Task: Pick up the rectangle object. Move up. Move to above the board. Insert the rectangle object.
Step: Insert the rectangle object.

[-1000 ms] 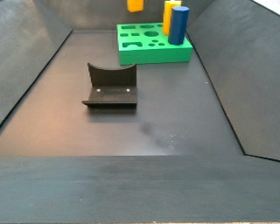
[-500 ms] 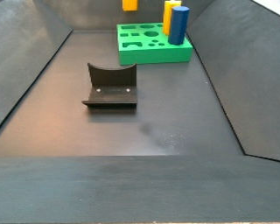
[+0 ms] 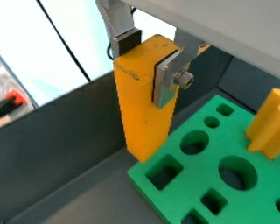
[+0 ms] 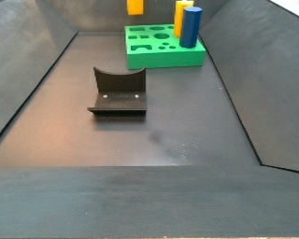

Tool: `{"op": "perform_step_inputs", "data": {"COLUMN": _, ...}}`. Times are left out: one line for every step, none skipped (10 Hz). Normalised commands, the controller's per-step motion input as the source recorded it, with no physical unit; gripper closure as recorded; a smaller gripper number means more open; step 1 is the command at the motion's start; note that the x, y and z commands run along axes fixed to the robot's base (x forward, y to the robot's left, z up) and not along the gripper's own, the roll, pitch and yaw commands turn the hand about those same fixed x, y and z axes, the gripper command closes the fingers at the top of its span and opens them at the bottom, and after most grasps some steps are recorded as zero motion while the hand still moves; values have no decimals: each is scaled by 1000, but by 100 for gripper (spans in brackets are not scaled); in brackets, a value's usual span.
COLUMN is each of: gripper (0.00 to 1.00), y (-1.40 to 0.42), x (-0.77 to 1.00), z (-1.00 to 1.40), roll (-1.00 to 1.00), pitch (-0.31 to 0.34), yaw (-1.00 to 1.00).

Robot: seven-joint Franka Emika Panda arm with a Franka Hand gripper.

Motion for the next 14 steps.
{"op": "perform_step_inputs", "data": {"gripper": 100, "y": 149, "x": 66, "z": 0, "roll": 0, "pitch": 20, "yaw": -49}}
{"op": "perform_step_inputs", "data": {"gripper": 100, "y": 0, "x": 0, "z": -40, "roll": 0, "pitch": 0, "yaw": 0}}
{"op": "perform_step_inputs", "data": {"gripper": 100, "y": 203, "x": 0, "z": -214, "roll": 74, "pitch": 13, "yaw": 0}}
{"op": "perform_step_inputs", "data": {"gripper": 100, "y": 271, "x": 63, "z": -334, "roll": 89, "pitch": 1, "yaw": 0}}
{"op": "perform_step_inputs", "data": {"gripper": 100, "y": 314, "x": 97, "z": -351, "roll": 126, "pitch": 0, "yaw": 0}}
{"op": "perform_step_inputs", "data": {"gripper": 100, "y": 71, "x": 94, "z": -89, "roll": 0, "pitch": -4, "yaw": 0}}
{"op": "perform_step_inputs", "data": {"gripper": 100, "y": 0, "x": 0, "z": 0, "roll": 0, "pitch": -6, "yaw": 0}}
{"op": "perform_step_inputs", "data": {"gripper": 100, "y": 14, "x": 0, "z": -391, "roll": 37, "pitch": -66, "yaw": 0}}
{"op": "perform_step_inputs", "data": {"gripper": 100, "y": 0, "x": 14, "z": -551, "roll": 63, "pitch": -84, "yaw": 0}}
{"op": "perform_step_inputs", "data": {"gripper": 100, "y": 0, "x": 0, "z": -711, "roll": 166, "pitch": -97, "yaw": 0}}
{"op": "perform_step_inputs", "data": {"gripper": 100, "y": 0, "x": 0, "z": -589, "roll": 121, "pitch": -81, "yaw": 0}}
{"op": "perform_step_inputs", "data": {"gripper": 100, "y": 34, "x": -51, "z": -597, "roll": 187, "pitch": -27, "yaw": -29}}
{"op": "perform_step_inputs", "data": {"gripper": 100, "y": 109, "x": -203, "z": -591, "roll": 189, "pitch": -26, "yaw": -34}}
{"op": "perform_step_inputs", "data": {"gripper": 100, "y": 209, "x": -334, "z": -534, "roll": 133, "pitch": -14, "yaw": -91}}
